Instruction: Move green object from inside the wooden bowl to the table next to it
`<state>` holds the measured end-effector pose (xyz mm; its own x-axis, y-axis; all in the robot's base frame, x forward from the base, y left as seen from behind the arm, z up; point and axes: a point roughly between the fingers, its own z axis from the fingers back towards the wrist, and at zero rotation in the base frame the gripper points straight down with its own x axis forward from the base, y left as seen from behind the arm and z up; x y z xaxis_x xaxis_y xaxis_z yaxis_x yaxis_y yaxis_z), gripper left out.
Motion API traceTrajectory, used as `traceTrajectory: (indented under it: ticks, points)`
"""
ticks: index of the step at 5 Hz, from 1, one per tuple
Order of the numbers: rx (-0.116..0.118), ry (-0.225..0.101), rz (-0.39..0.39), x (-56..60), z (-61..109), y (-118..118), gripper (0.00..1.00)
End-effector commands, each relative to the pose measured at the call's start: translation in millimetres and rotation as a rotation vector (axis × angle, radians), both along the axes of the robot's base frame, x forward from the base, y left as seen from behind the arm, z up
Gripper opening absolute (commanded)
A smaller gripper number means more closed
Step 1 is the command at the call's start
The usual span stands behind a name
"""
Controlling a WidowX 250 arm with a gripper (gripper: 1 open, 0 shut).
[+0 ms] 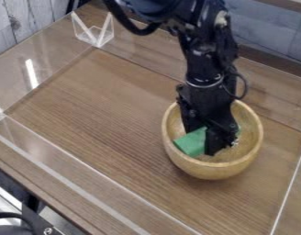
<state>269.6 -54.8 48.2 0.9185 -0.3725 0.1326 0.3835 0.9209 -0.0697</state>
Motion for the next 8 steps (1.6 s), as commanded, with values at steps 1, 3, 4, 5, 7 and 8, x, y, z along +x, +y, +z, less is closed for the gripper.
traceTrajectory:
  ticks: [1,3,4,5,7,8]
  points:
    - [-0.01,-0.056,0.029,8.0,14.3,7.4,0.0]
    - [-0.016,-0.059,-0.013,9.3,18.2,16.8,0.0]
    - [-0.02,-0.058,-0.077,9.5,20.5,19.7,0.0]
    - [-0.024,-0.056,-0.138,9.8,22.9,22.5,0.0]
    - [-0.028,-0.055,-0.197,8.7,23.8,39.1,0.0]
    - [-0.028,-0.055,-0.219,4.0,29.0,36.0,0.0]
